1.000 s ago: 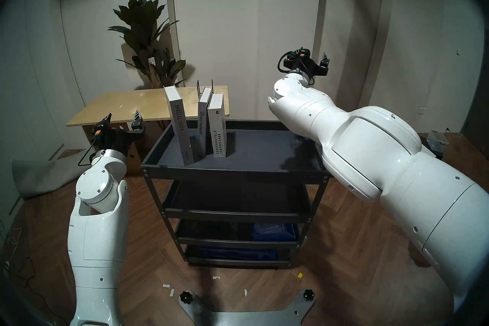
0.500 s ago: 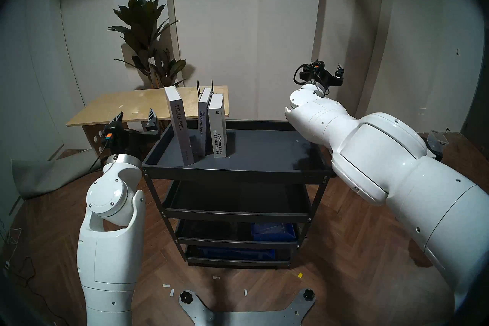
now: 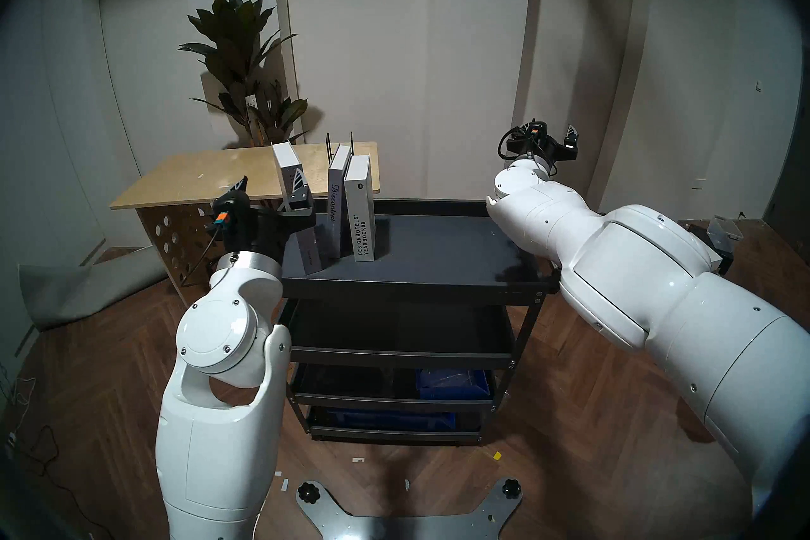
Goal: Sort the books onto the shelf by size, largest to the left
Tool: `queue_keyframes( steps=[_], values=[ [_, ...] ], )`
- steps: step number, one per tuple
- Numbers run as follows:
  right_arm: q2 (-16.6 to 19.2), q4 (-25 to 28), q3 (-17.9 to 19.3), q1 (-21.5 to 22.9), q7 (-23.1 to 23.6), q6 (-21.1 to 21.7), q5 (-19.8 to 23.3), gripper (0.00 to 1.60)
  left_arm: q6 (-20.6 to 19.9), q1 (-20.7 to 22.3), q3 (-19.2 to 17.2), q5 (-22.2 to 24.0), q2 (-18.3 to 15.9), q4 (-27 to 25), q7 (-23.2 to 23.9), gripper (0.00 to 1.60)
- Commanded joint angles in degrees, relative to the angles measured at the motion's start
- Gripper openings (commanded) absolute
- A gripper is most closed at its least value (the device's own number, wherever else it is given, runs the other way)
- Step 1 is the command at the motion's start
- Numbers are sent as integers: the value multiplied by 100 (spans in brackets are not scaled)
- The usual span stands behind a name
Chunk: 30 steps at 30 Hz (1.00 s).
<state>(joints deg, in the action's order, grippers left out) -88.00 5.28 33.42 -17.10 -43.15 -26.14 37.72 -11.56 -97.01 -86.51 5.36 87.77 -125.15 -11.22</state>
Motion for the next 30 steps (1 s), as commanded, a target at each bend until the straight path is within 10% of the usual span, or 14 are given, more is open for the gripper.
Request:
queue_keyframes(
  steps=[1,30],
  values=[
    [129,96,13,-29,152,-241,10,160,-291,377,412,-390,213,166,-379,160],
    [384,256,19,-285,628,-1071,6,160,-935,1979,713,-1334,643,2176,-1629,160]
  ],
)
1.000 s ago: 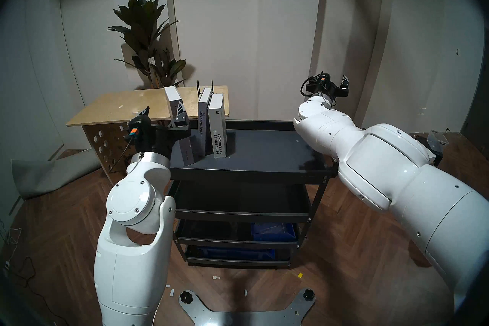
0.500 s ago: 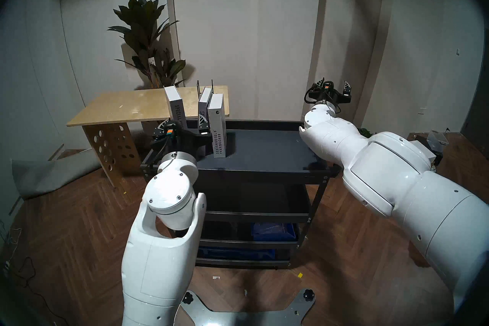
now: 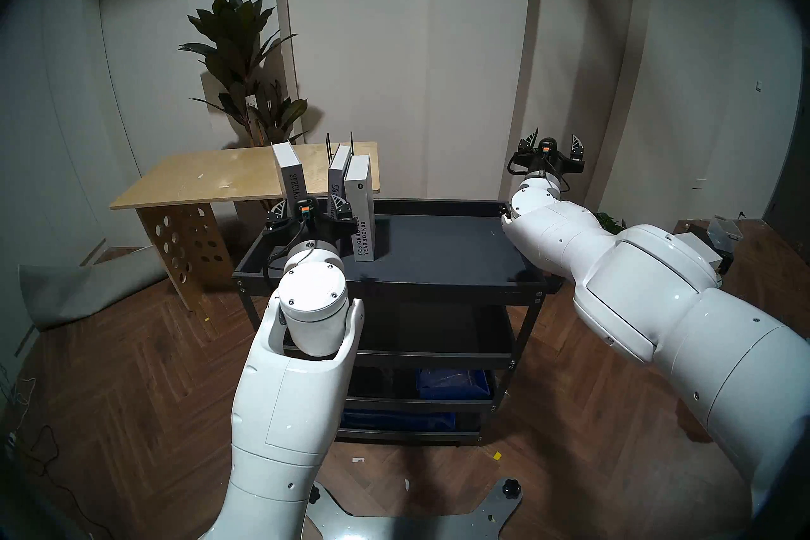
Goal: Sort the books onto the shelf by size, largest to the left
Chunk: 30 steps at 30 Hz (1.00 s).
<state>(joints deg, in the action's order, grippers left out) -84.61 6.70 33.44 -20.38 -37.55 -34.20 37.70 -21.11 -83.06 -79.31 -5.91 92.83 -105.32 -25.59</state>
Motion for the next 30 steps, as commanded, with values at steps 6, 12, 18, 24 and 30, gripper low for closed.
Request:
queue_keyframes(
  steps=[6,12,18,24,30],
  values=[
    [87,163,13,-33,158,-436,3,160,-20,862,-50,-342,190,561,-382,160],
    [151,216,21,-122,257,-623,12,160,-10,1230,-133,-457,214,1049,-557,160],
    [199,265,23,-176,336,-765,11,160,22,1471,-216,-530,235,1398,-672,160],
    [252,350,21,-239,448,-942,5,160,68,1815,-332,-600,262,1903,-818,156],
    [286,419,23,-284,529,-1048,7,160,133,2007,-378,-644,296,2185,-920,114]
  ],
)
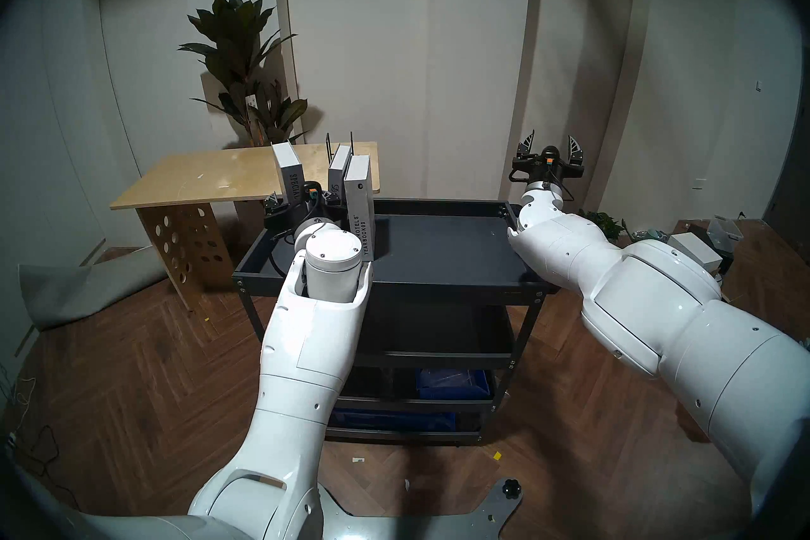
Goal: Sort the books onto the shelf by size, largest to the left
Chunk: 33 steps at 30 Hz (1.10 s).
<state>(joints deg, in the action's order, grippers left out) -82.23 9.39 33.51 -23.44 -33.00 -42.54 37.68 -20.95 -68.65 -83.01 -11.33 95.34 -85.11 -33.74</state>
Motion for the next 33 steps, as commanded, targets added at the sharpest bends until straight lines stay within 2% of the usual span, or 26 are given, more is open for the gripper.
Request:
queue_keyframes(
  steps=[1,2,3,4,7,8,9,10,18,23,33],
  values=[
    [58,172,17,10,95,-242,10,160,127,660,-17,-106,56,268,-136,103],
    [64,188,19,1,109,-261,13,160,148,653,-20,-118,64,281,-153,83],
    [73,212,21,-12,129,-286,14,160,159,733,-32,-113,78,371,-175,78],
    [86,247,25,-34,159,-320,17,160,187,797,-46,-125,90,467,-218,62],
    [105,288,30,-58,191,-359,21,160,212,908,-69,-126,98,612,-265,55],
    [117,310,33,-73,208,-379,23,160,233,940,-81,-129,101,666,-290,40],
    [142,357,43,-104,243,-415,28,160,272,1000,-110,-119,108,766,-323,13],
    [153,378,47,-118,258,-429,29,160,293,1024,-128,-109,113,809,-337,1],
    [232,582,89,-226,370,-512,35,160,485,1085,-228,-50,82,967,-347,0],
    [295,745,113,-302,438,-526,39,160,617,931,-296,32,2,782,-204,0],
    [420,1141,149,-464,541,-482,55,160,713,380,-358,141,-373,251,320,0]
  ],
)
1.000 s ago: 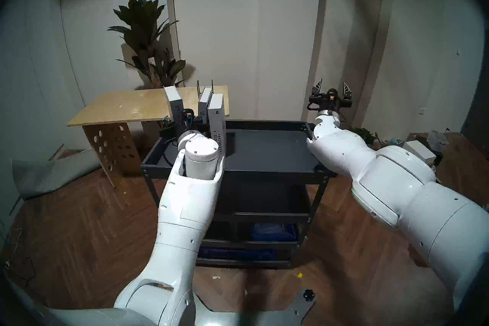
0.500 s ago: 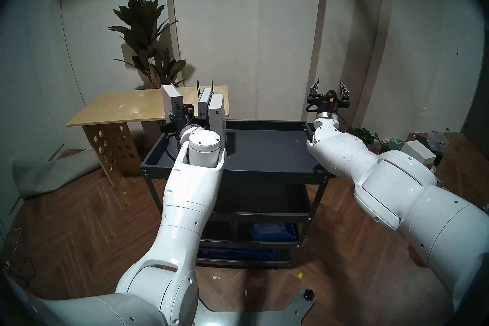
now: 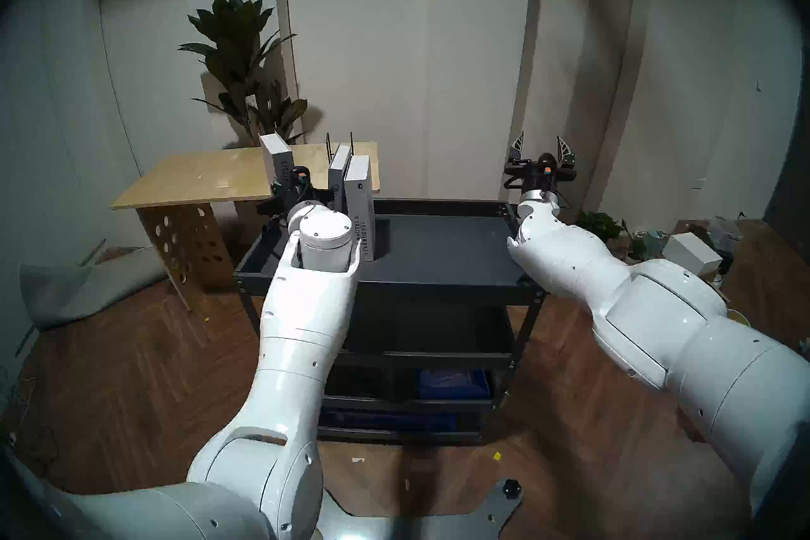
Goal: Sort the books onto the shelf by size, largest to the left
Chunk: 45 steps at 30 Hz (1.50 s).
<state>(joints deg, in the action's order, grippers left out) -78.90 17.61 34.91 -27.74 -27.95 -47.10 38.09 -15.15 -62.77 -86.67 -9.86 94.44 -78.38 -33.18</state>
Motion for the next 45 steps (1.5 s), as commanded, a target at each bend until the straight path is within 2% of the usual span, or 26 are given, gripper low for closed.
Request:
queue_keyframes(
  steps=[1,12,19,27,35,36,39,40,41,45],
  values=[
    [106,376,12,-55,44,-20,15,160,144,-266,-5,10,-325,-461,322,0],
    [327,986,19,-262,73,115,16,160,345,-772,-95,174,-871,-990,1184,0],
    [477,1381,19,-399,30,288,14,160,394,-906,-204,349,-1064,-1153,1636,0],
    [695,2007,10,-601,-122,639,-7,160,504,-967,-418,764,-1238,-1328,2263,0],
    [936,2637,8,-791,-358,1049,-59,160,556,-894,-534,1057,-1366,-1251,2731,0],
    [1031,2866,13,-856,-430,1177,-70,160,558,-880,-546,1114,-1389,-1223,2833,0],
    [1133,3118,22,-929,-538,1348,-90,160,585,-855,-537,1160,-1436,-1140,2970,0],
    [1085,3012,21,-899,-543,1337,-106,160,597,-849,-535,1170,-1443,-1117,2996,0],
    [1178,3227,27,-960,-602,1448,-106,160,614,-835,-534,1191,-1451,-1084,3038,0],
    [1301,3513,39,-1041,-739,1665,-125,160,657,-743,-506,1236,-1460,-930,3144,0]
  ],
)
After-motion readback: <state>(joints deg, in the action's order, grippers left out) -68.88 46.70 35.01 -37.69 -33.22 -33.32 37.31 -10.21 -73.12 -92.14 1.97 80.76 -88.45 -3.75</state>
